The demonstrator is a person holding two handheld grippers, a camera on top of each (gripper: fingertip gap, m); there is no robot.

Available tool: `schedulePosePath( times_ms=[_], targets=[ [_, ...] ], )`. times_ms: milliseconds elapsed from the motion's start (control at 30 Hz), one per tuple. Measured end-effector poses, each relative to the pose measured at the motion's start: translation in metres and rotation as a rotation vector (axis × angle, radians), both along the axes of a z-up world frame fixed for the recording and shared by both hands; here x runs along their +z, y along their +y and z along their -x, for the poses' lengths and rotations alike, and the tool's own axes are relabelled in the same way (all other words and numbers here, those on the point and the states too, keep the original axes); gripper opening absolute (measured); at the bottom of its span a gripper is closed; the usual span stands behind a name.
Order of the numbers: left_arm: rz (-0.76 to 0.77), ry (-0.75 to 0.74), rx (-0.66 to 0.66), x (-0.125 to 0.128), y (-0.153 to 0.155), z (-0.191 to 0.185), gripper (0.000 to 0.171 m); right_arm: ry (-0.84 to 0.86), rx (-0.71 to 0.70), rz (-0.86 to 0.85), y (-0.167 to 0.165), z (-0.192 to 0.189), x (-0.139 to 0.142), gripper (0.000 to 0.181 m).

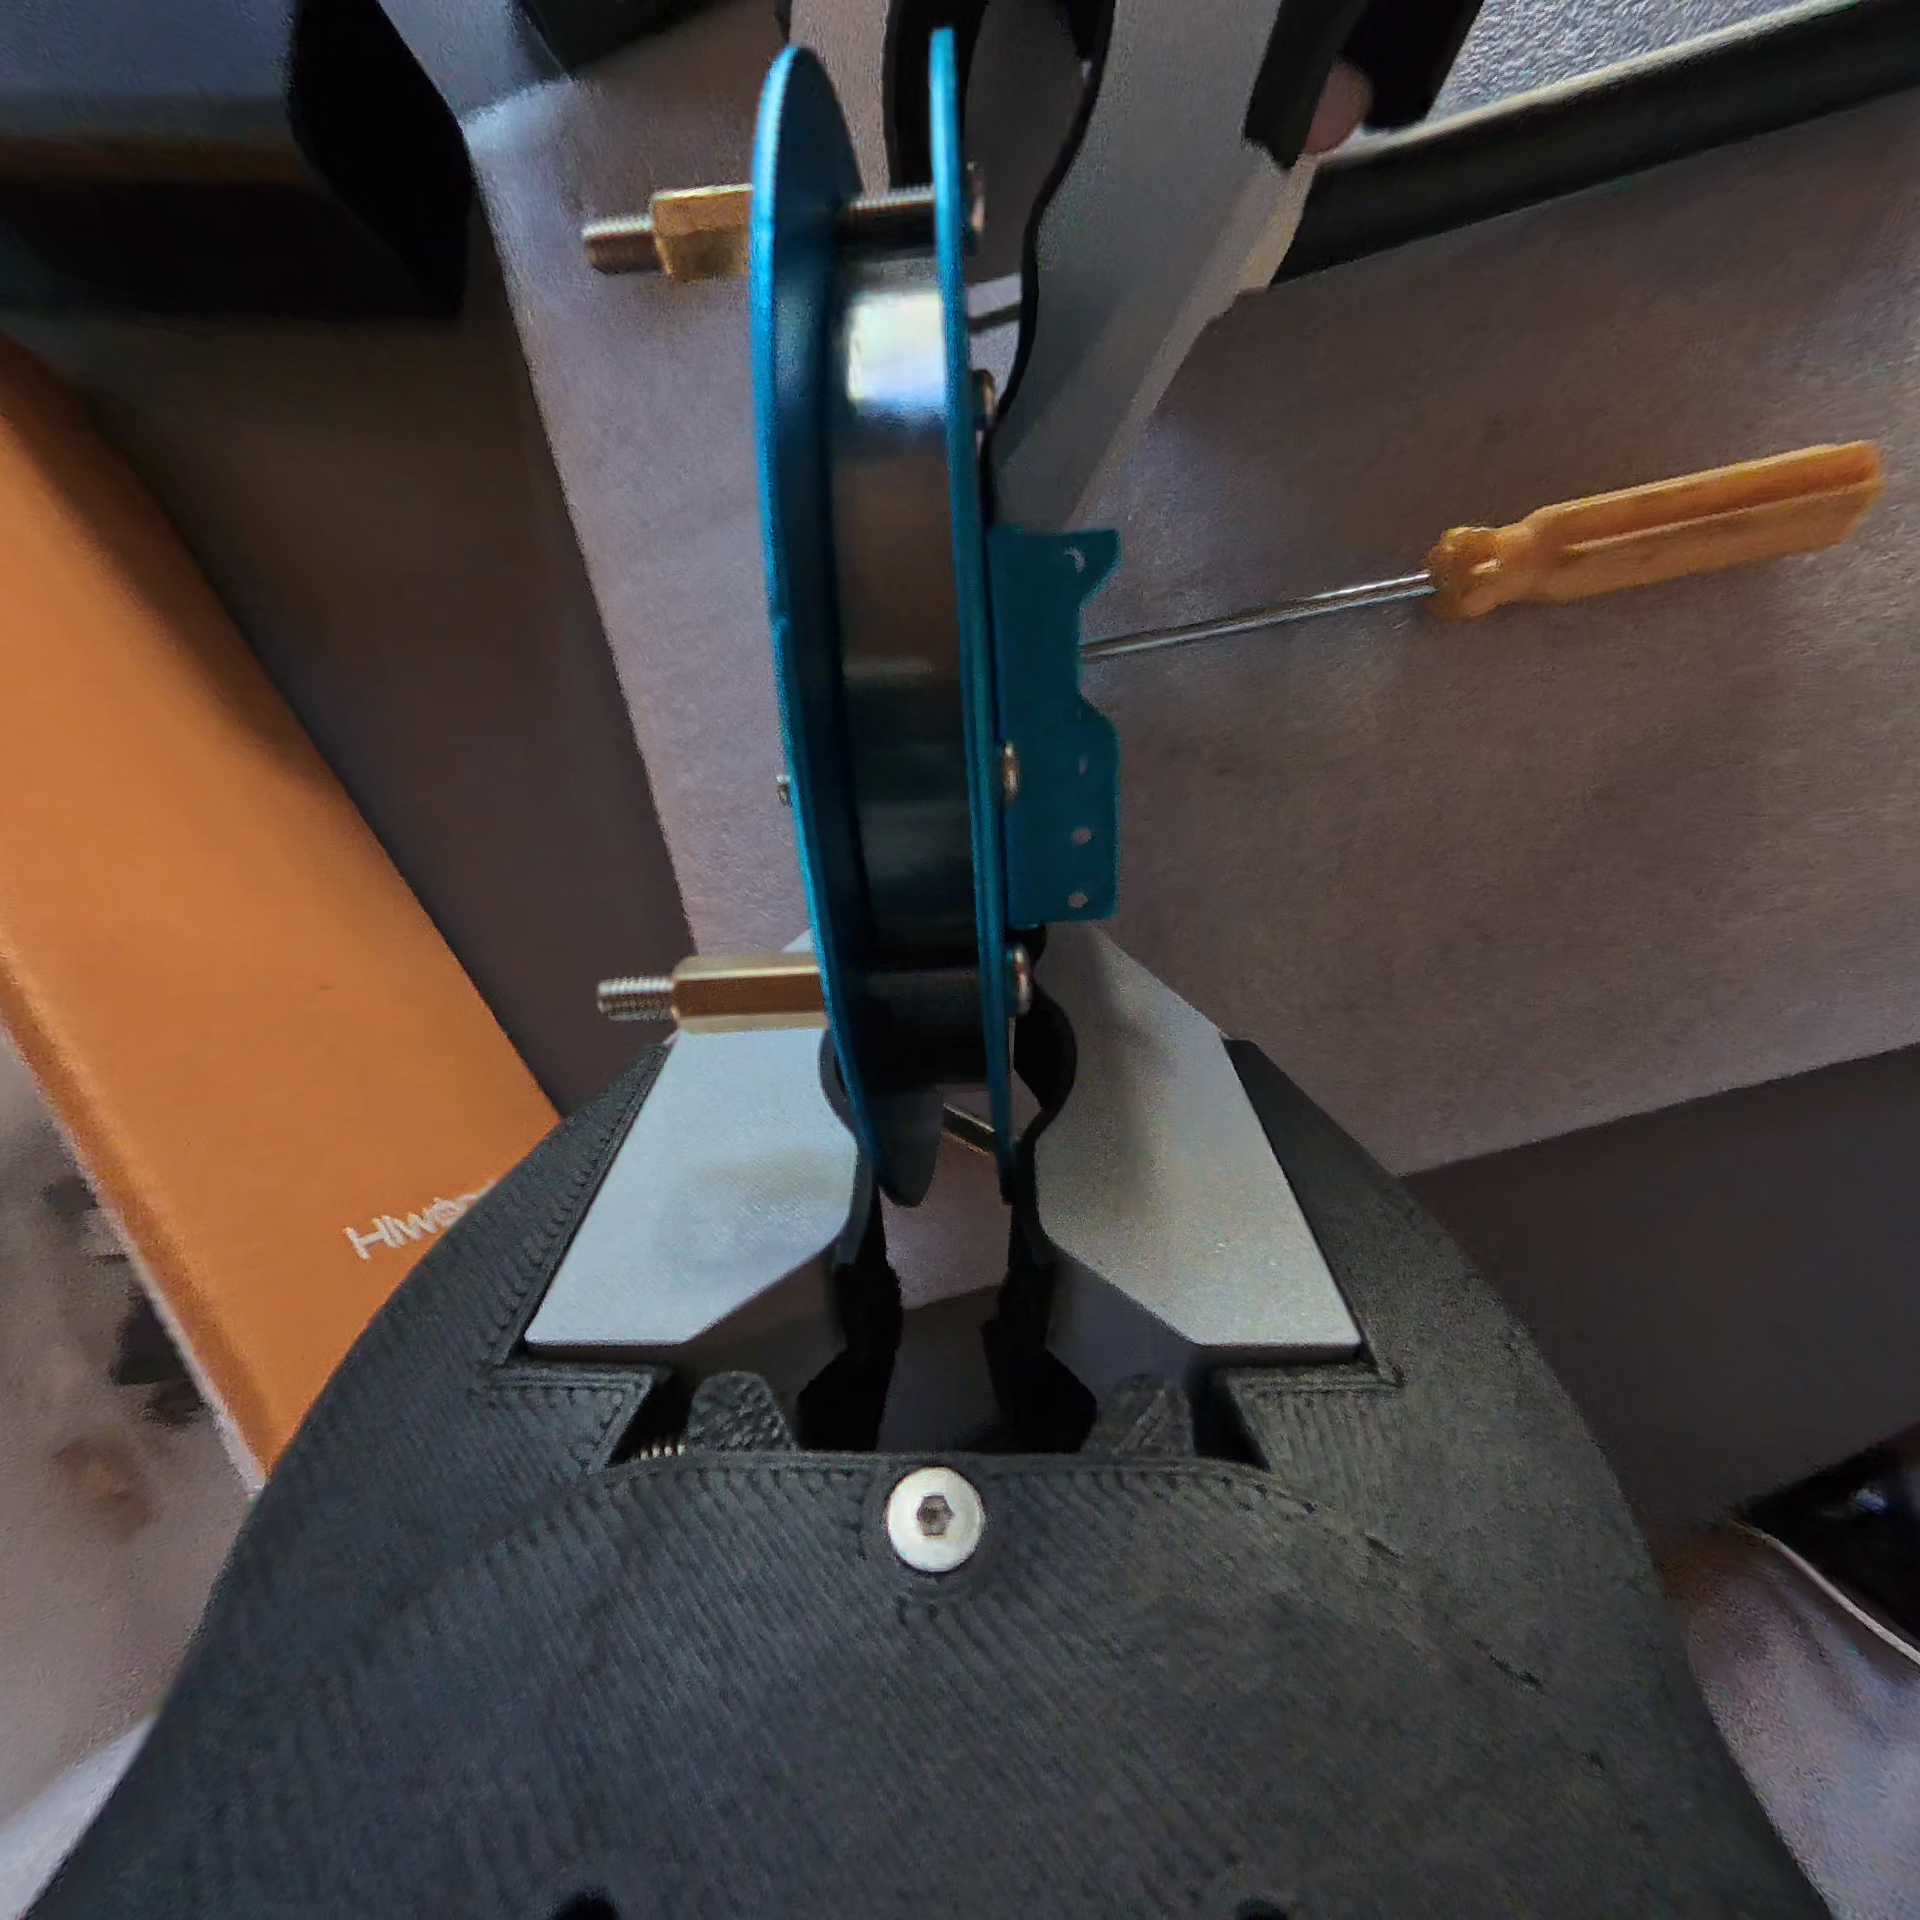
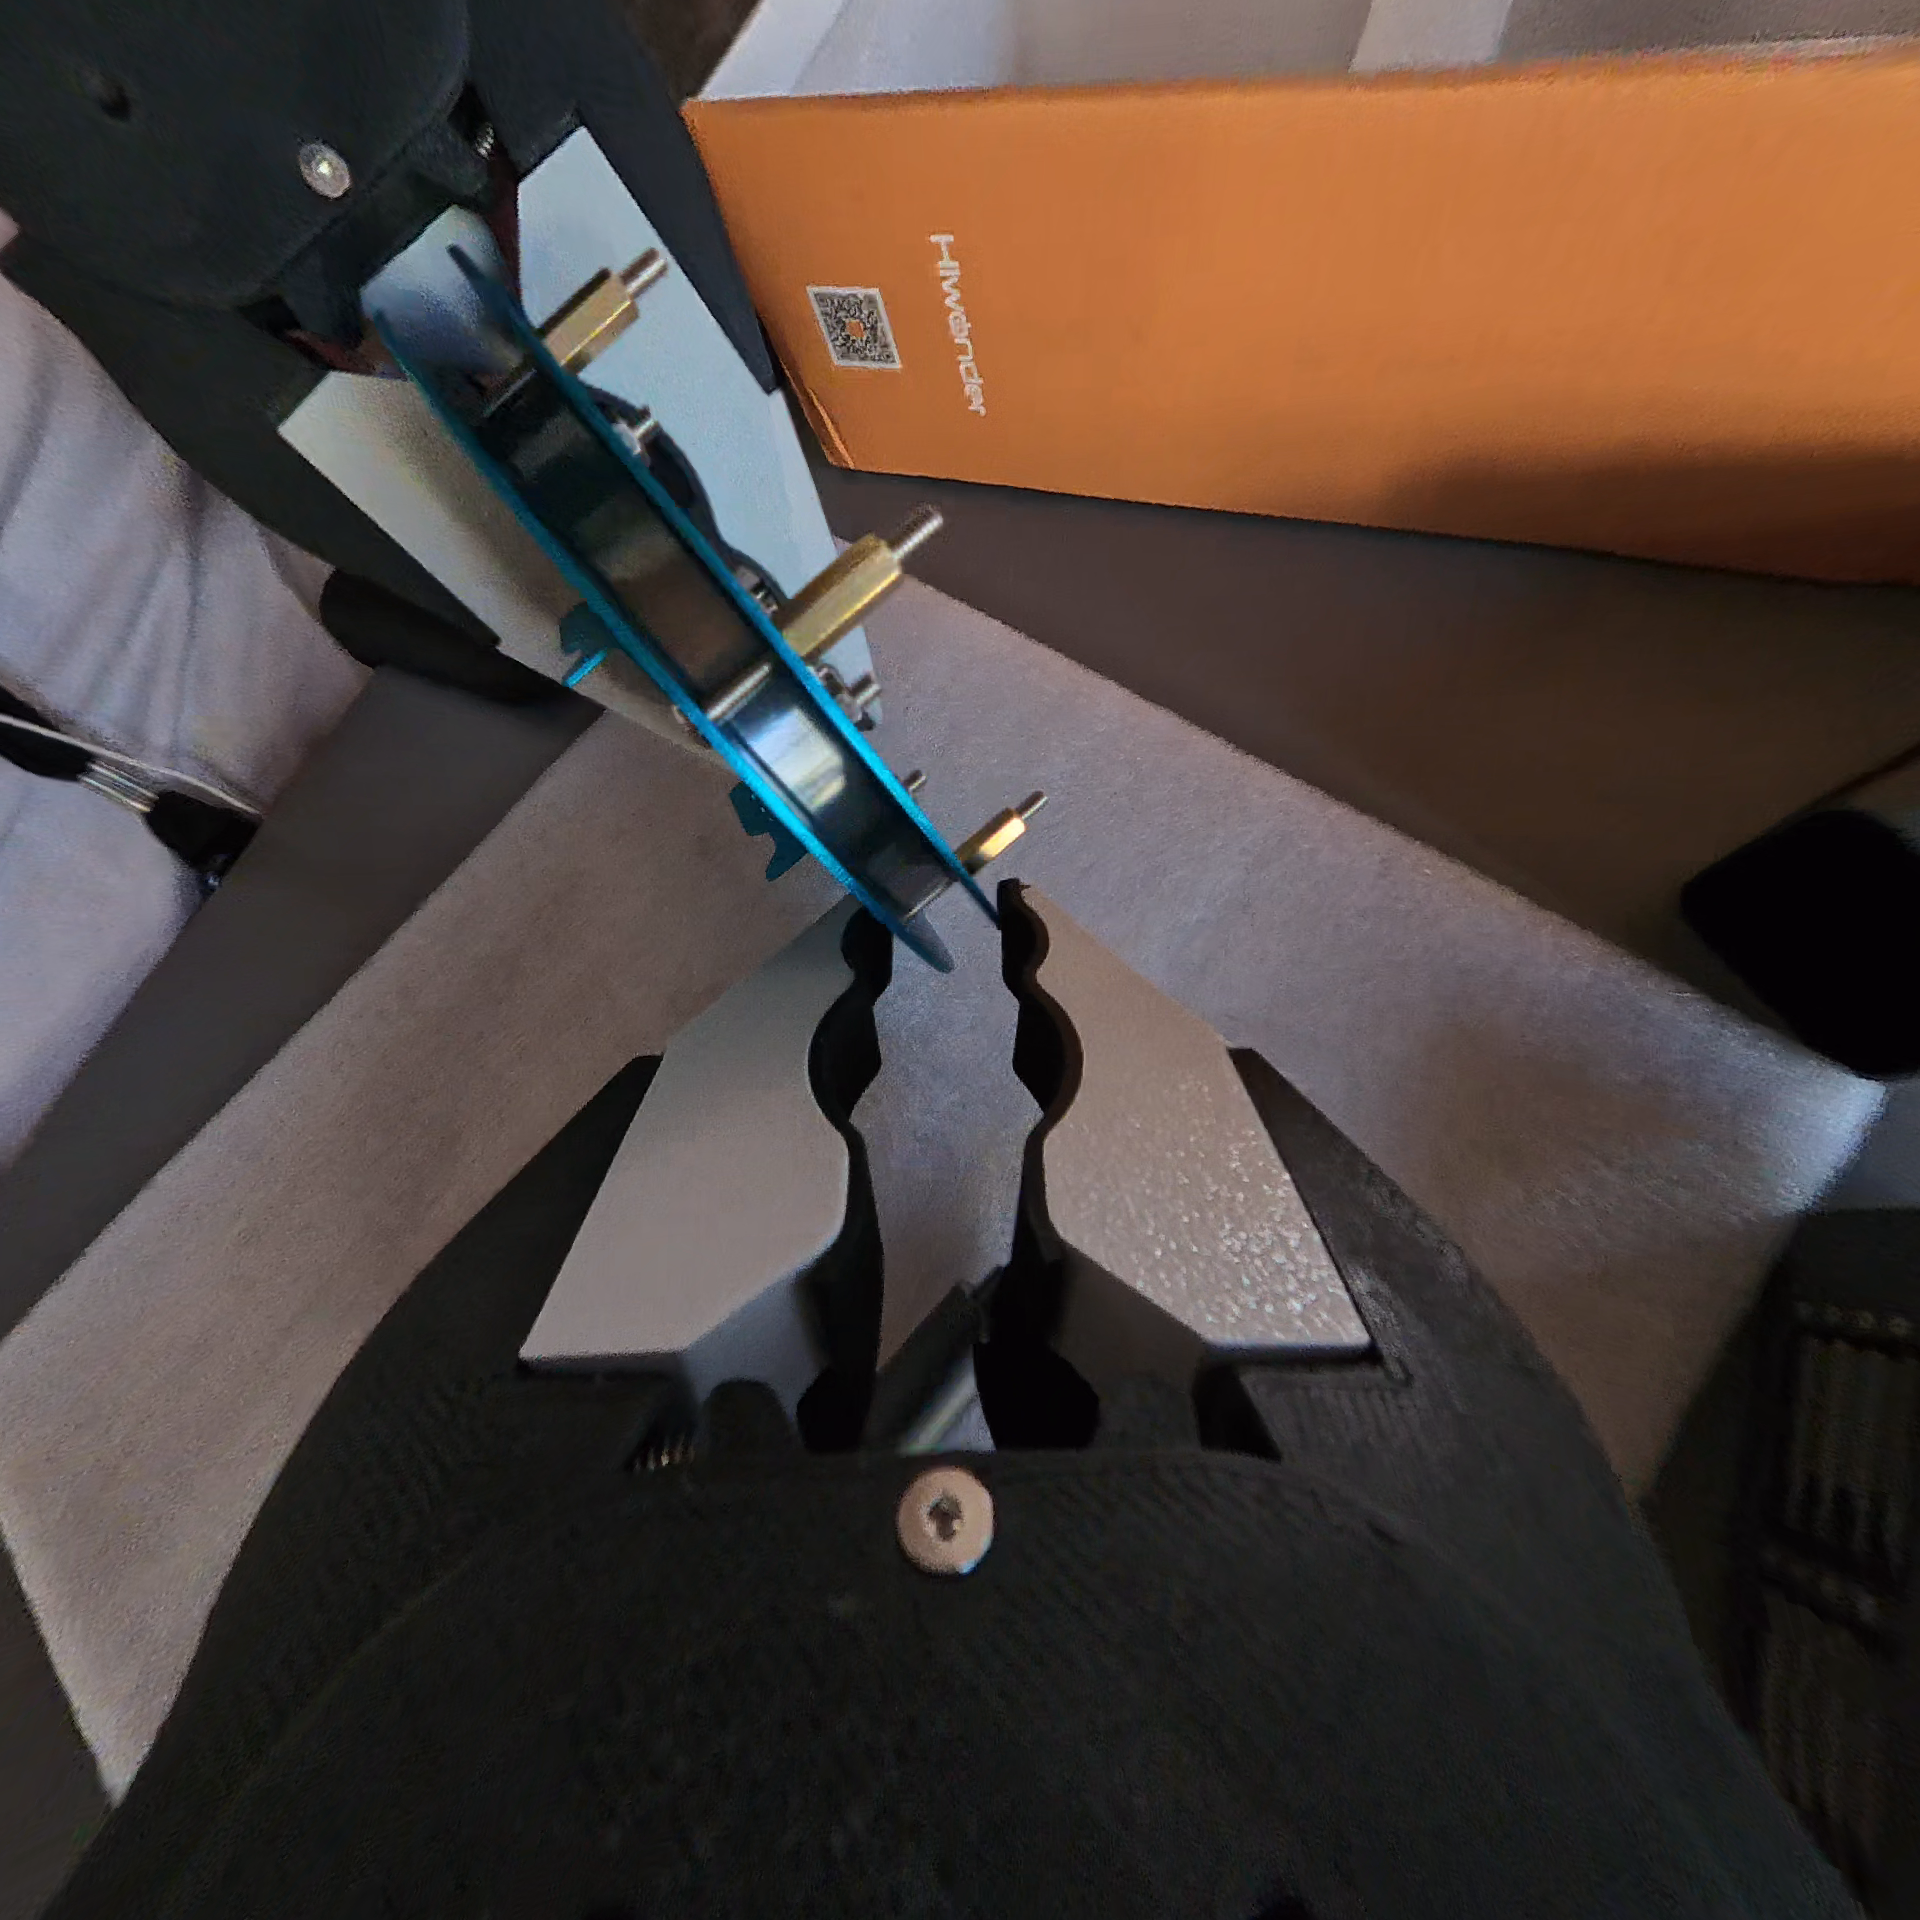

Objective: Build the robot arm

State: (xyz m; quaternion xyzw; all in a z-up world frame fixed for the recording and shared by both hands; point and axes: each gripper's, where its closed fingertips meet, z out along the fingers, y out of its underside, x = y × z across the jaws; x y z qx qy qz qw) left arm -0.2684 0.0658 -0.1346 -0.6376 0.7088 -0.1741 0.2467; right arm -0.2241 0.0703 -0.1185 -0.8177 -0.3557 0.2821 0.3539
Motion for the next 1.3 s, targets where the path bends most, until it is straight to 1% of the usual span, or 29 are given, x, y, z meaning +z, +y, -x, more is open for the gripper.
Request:
schedulePosePath(
  times_ms=[67, 133, 167, 233, 300, 333, 367, 467, 500, 533, 567, 633, 667, 767, 867, 967, 1067, 1133, 1167, 1200, 1233, 1300],
  targets=[
    [-0.094, -0.069, -0.007, 0.008, -0.001, -0.011, 0.017, -0.098, -0.016, -0.066, -0.002, -0.011, 0.013, 0.020],
    [-0.121, -0.147, -0.002, 0.013, -0.005, -0.026, 0.017, -0.210, -0.039, -0.057, -0.008, -0.026, 0.025, 0.020],
    [-0.094, -0.159, 0.001, 0.010, -0.011, -0.033, 0.016, -0.273, -0.039, -0.035, -0.012, -0.032, 0.027, 0.020],
    [-0.024, -0.158, 0.002, 0.003, -0.022, -0.043, 0.017, -0.397, -0.028, 0.051, -0.021, -0.042, 0.021, 0.020],
    [0.000, -0.127, 0.004, -0.005, -0.026, -0.044, 0.018, -0.470, -0.032, 0.052, -0.021, -0.044, 0.015, 0.021],
    [0.016, -0.117, 0.003, -0.007, -0.029, -0.042, 0.029, -0.493, -0.034, 0.023, -0.019, -0.042, 0.015, 0.021],
    [0.038, -0.120, 0.004, -0.006, -0.032, -0.039, 0.045, -0.508, -0.033, -0.014, -0.018, -0.039, 0.018, 0.021],
    [0.133, -0.129, -0.011, -0.001, -0.044, -0.022, 0.073, -0.589, -0.028, -0.146, -0.017, -0.024, 0.018, 0.020],
    [0.174, -0.126, -0.021, 0.000, -0.050, -0.015, 0.082, -0.635, -0.019, -0.185, -0.019, -0.019, 0.015, 0.020],
    [0.211, -0.132, -0.034, 0.001, -0.054, -0.008, 0.083, -0.690, -0.028, -0.224, -0.019, -0.016, 0.013, 0.021],
    [0.244, -0.158, -0.045, 0.004, -0.058, -0.003, 0.087, -0.725, -0.052, -0.279, -0.019, -0.014, 0.017, 0.020],
    [0.282, -0.230, -0.048, 0.009, -0.059, 0.001, 0.082, -0.756, -0.068, -0.358, -0.023, -0.008, 0.023, 0.020],
    [0.283, -0.245, -0.054, 0.009, -0.059, 0.002, 0.082, -0.769, -0.089, -0.383, -0.024, -0.006, 0.024, 0.021],
    [0.240, -0.241, -0.071, 0.007, -0.061, 0.000, 0.082, -0.791, -0.142, -0.417, -0.029, -0.006, 0.026, 0.020],
    [0.203, -0.234, -0.124, 0.007, -0.068, 0.006, 0.086, -0.826, -0.145, -0.493, -0.035, 0.000, 0.032, 0.021],
    [0.291, -0.242, -0.176, 0.017, -0.076, 0.027, 0.088, -0.901, -0.144, -0.554, -0.037, 0.004, 0.036, 0.021],
    [0.404, -0.271, -0.225, 0.044, -0.071, 0.053, 0.076, -0.969, -0.131, -0.646, -0.038, 0.013, 0.043, 0.021],
    [0.418, -0.310, -0.224, 0.066, -0.052, 0.056, 0.057, -1.025, -0.121, -0.698, -0.038, 0.020, 0.048, 0.021],
    [0.413, -0.337, -0.218, 0.076, -0.040, 0.053, 0.047, -1.049, -0.116, -0.720, -0.039, 0.025, 0.051, 0.021],
    [0.413, -0.355, -0.219, 0.083, -0.030, 0.047, 0.042, -1.073, -0.111, -0.734, -0.039, 0.028, 0.053, 0.021],
    [0.422, -0.358, -0.230, 0.087, -0.025, 0.041, 0.041, -1.095, -0.108, -0.740, -0.039, 0.031, 0.055, 0.021],
    [0.434, -0.352, -0.294, 0.089, -0.024, 0.027, 0.041, -1.133, -0.096, -0.759, -0.039, 0.036, 0.059, 0.021]
  ],
)
